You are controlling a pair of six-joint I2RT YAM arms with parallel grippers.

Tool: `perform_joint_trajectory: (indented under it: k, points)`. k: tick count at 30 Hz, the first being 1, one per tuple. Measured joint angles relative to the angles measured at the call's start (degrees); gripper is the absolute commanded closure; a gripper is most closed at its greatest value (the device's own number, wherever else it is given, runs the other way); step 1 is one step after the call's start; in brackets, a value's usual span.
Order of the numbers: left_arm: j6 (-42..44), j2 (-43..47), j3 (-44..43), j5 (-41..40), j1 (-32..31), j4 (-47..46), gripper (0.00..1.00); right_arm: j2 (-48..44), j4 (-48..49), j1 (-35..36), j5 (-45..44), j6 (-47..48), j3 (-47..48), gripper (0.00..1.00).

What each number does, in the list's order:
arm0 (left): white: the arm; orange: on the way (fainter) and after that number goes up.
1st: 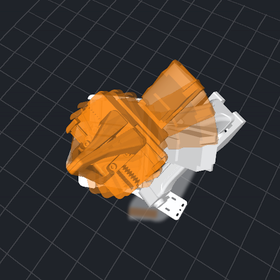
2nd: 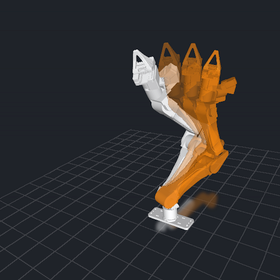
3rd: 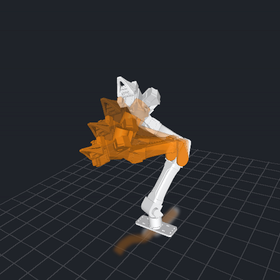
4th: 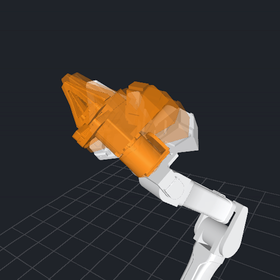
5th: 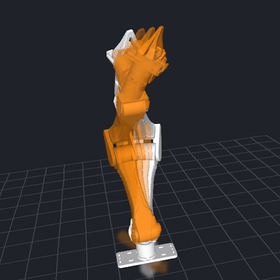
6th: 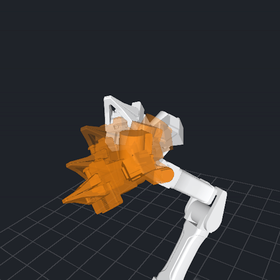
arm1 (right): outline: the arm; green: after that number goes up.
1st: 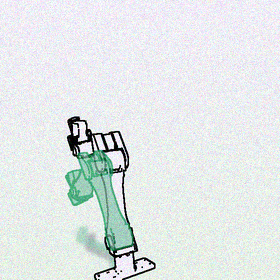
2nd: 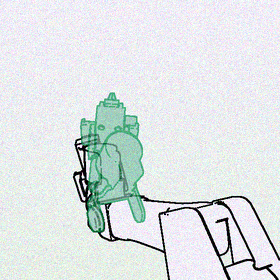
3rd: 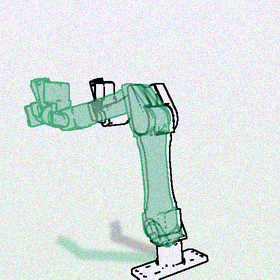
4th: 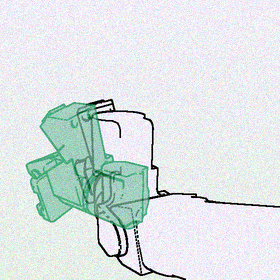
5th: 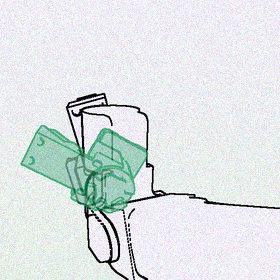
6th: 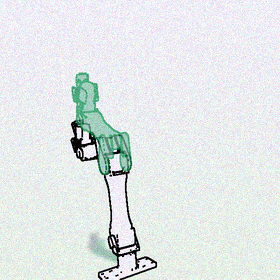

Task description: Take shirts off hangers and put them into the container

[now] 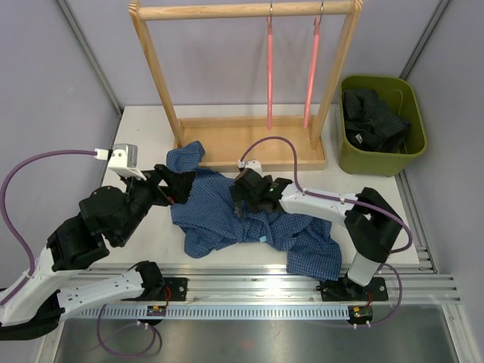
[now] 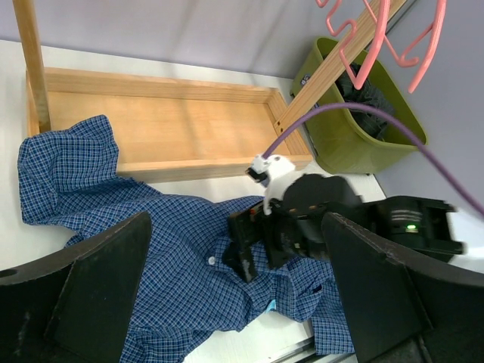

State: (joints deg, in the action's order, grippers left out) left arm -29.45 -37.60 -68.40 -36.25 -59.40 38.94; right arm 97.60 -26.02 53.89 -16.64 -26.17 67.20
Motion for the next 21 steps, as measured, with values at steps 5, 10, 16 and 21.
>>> perform_joint_trajectory:
  k: [5,10,16,21]
  points:
    - [0.0,0.0,0.3,0.0,0.0,0.1,0.01,7.1,4.7,-0.1,3.4,-2.1,-2.0,0.02]
    - [0.0,0.2,0.4,0.0,0.0,0.1,0.01,6.8,7.5,-0.1,4.3,-3.4,-3.6,0.42]
    - [0.0,0.3,0.4,0.0,0.0,0.0,0.01,4.2,7.6,-0.1,3.9,-4.8,-5.1,1.00]
    - [0.0,0.4,0.4,0.0,0.0,0.1,0.01,-3.4,2.8,0.0,-1.8,-7.1,-7.5,1.00]
